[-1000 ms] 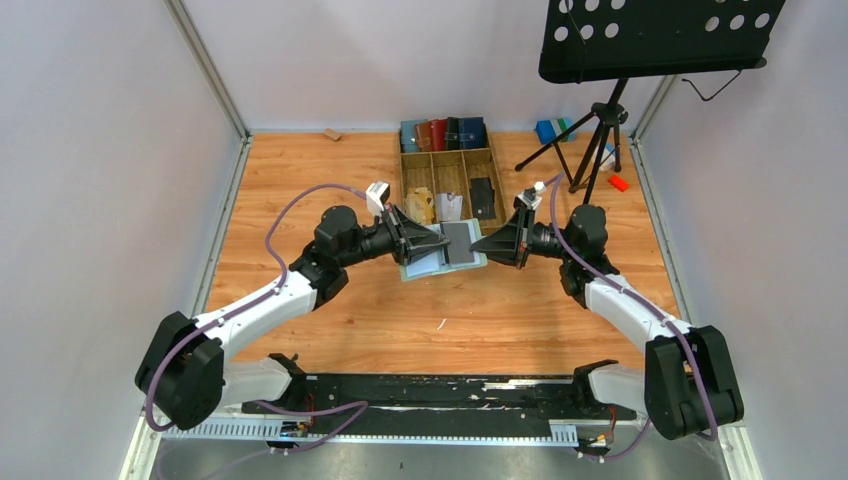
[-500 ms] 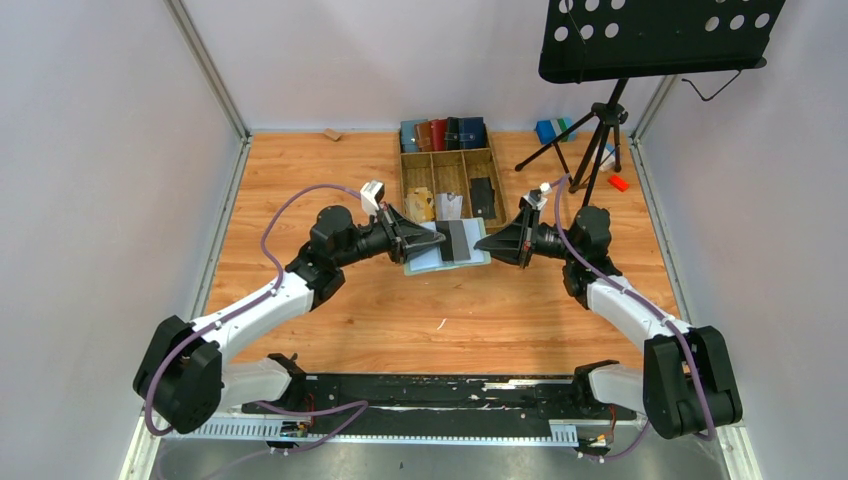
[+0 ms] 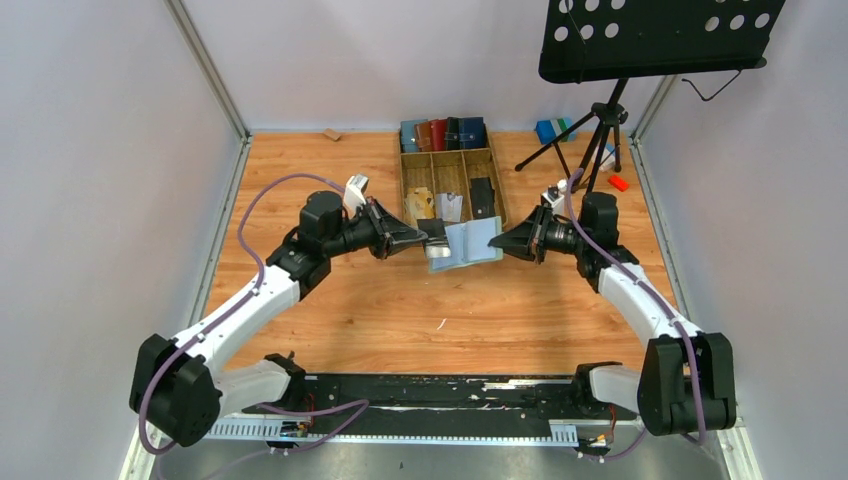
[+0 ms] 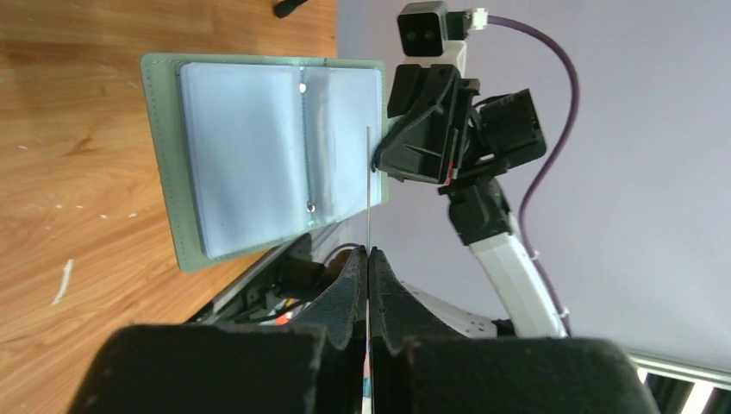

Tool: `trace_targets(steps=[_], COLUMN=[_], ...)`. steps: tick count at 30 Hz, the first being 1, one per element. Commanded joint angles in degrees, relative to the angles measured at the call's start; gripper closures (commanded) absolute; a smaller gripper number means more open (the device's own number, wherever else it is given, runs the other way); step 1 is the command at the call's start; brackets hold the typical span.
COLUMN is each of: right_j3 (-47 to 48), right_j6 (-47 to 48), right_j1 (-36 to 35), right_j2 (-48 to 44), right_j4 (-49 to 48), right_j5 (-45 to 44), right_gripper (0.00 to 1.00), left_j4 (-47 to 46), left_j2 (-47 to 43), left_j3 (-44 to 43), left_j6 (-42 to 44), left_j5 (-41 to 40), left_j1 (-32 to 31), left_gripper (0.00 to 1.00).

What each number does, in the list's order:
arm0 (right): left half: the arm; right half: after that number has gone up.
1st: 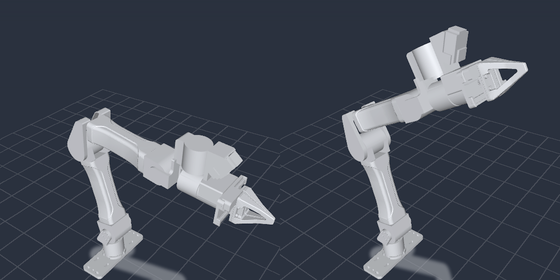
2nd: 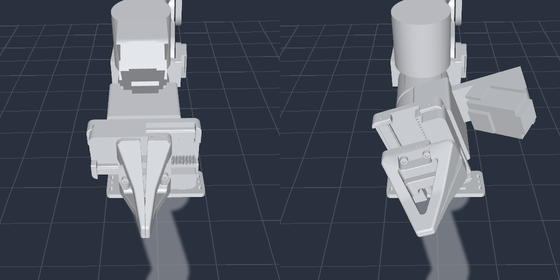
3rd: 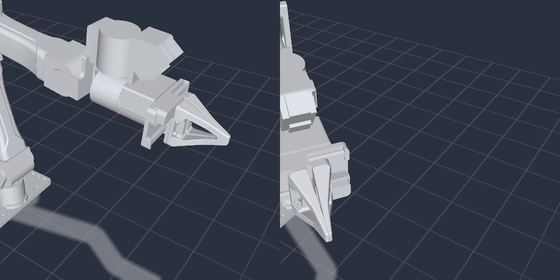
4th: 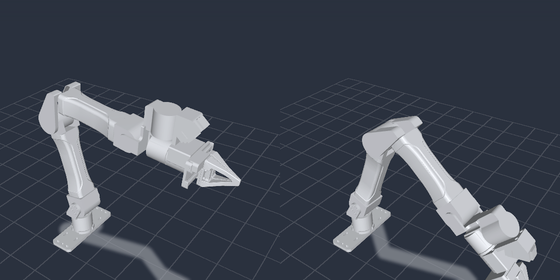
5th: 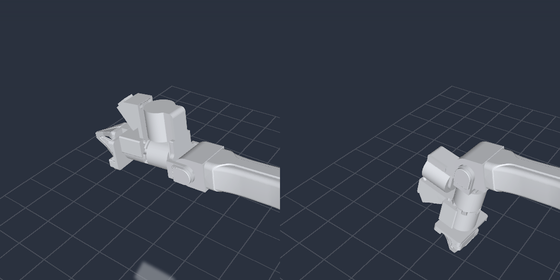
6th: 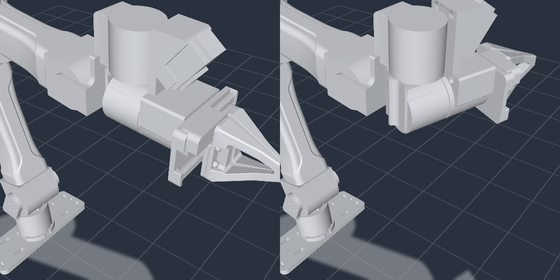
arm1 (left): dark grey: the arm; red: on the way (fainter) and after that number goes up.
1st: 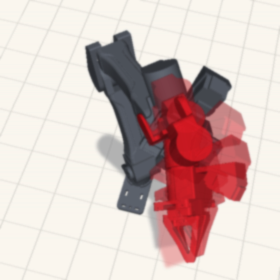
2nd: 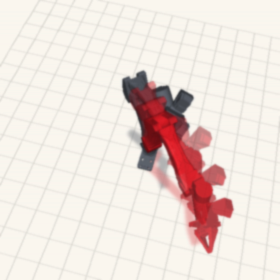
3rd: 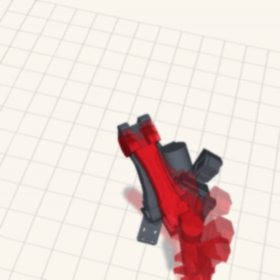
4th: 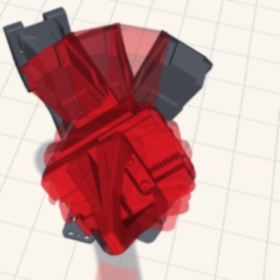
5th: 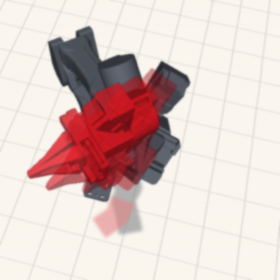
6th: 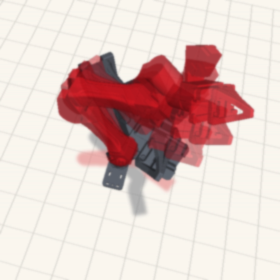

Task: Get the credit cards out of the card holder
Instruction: Remove the credit card from the card holder, then place the credit card in the storage box.

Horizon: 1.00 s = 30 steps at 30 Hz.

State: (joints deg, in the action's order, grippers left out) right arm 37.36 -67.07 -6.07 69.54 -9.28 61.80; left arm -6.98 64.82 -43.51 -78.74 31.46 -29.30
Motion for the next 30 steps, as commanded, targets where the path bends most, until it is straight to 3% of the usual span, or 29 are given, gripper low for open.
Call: trace_targets(steps=[1,8,16,30], right_j3=[5.2,3.7,7.7,8.0], right_j6=[24.1,33.3,45.4,44.4], right_j1=[0.2,0.2,0.2,0.2], right_j2=[-1.2,-0.8,-2.9,-5.6], right_j4=[25.6,33.4,46.9,49.4], right_j5=[-4.9,-9.2,-19.2,-22.6], right_gripper=[1.00,1.00,1.00,1.00], left_j4=[13.4,21.6,22.0,22.2], left_j2=[0.4,11.3,29.2,62.3], left_j3=[-6.7,-18.3,-34.4,-66.8], left_j6=[11.0,21.3,28.2,27.3], left_j5=[-0.6,-4.3,-9.6,-12.2], left_j1=[0.4,0.3,-2.0,-4.8], left_gripper=[1.00,1.00,1.00,1.00])
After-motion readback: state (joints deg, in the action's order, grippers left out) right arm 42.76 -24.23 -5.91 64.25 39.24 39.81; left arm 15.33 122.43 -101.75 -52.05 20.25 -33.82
